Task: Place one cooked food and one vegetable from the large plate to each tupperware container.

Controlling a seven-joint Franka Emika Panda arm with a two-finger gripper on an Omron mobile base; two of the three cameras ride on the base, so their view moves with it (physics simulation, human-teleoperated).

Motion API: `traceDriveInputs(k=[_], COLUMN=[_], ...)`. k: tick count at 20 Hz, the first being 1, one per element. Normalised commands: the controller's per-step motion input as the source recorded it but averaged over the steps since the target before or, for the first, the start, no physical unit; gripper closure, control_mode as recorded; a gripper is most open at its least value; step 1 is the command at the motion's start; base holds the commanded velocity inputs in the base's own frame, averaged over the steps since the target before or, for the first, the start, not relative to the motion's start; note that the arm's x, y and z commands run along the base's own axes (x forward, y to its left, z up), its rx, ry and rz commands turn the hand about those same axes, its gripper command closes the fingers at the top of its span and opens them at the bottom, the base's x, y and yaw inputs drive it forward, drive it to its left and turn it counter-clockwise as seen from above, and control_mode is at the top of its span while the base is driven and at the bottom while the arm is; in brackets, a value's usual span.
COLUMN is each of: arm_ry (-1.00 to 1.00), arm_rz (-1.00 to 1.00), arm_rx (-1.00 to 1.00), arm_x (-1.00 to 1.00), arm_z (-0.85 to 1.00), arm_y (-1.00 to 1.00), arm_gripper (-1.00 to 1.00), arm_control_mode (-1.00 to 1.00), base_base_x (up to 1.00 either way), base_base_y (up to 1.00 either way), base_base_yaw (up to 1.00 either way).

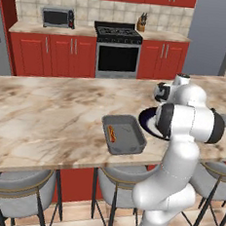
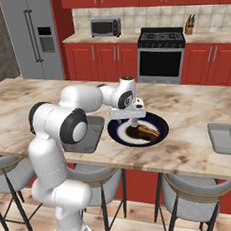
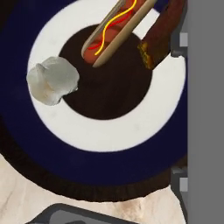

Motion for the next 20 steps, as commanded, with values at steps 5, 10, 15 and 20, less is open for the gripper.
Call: traceDriveInputs(k=[5,10,15,20], arm_ry=[0.00,-0.03,0.00,0.00], arm_rz=[0.03,0.04,0.02,0.07], arm_rx=[0.00,0.00,0.00,0.00], arm_x=[0.40,0.27,0.34,0.35], arm_z=[-0.01,-0.23,-0.33,-0.23], arm_y=[-0.01,0.00,-0.03,-0.10], arm_gripper=[-1.00,-1.00,-1.00,-1.00], arm_control_mode=[-1.00,-1.00,-1.00,-1.00], base_base_x=[0.00,0.00,0.00,0.00], base_base_y=[0.00,0.00,0.00,0.00], base_base_yaw=[0.00,0.00,0.00,0.00])
